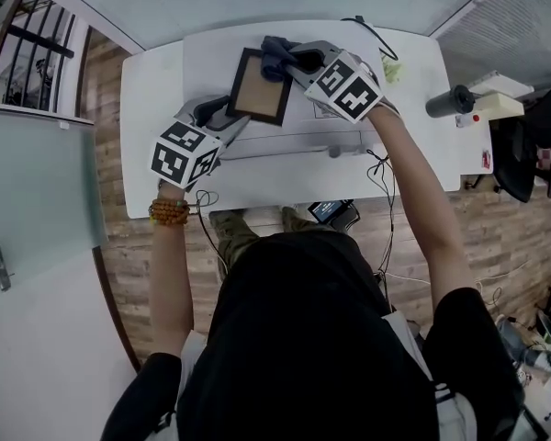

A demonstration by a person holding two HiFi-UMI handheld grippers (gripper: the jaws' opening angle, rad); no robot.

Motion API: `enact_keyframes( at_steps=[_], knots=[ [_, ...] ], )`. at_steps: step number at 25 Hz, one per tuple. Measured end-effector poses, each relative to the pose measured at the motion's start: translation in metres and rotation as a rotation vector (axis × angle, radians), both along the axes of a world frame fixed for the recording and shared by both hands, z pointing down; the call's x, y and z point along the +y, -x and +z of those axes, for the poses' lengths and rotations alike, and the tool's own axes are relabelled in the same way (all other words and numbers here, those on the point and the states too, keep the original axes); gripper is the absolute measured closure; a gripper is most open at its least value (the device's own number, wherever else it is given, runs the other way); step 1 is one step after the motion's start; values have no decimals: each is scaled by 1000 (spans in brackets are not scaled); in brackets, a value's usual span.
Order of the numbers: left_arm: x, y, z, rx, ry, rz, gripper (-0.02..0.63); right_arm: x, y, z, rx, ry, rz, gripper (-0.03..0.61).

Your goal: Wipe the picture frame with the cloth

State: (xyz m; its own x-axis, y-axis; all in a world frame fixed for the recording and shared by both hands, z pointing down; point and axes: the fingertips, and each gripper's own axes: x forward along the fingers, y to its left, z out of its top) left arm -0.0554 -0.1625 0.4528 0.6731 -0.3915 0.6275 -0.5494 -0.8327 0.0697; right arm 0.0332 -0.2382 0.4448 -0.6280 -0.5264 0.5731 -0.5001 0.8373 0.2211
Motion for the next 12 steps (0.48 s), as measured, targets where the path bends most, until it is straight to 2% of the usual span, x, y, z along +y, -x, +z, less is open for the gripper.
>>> enact_keyframes(
  at_steps=[7, 12],
  knots=[
    [-1, -1, 0, -5, -4, -8, 397, 4, 4, 1, 49, 23, -8, 548],
    [1, -2, 2, -4, 19, -18, 396, 27, 21, 3, 115, 29, -74, 548]
  ],
)
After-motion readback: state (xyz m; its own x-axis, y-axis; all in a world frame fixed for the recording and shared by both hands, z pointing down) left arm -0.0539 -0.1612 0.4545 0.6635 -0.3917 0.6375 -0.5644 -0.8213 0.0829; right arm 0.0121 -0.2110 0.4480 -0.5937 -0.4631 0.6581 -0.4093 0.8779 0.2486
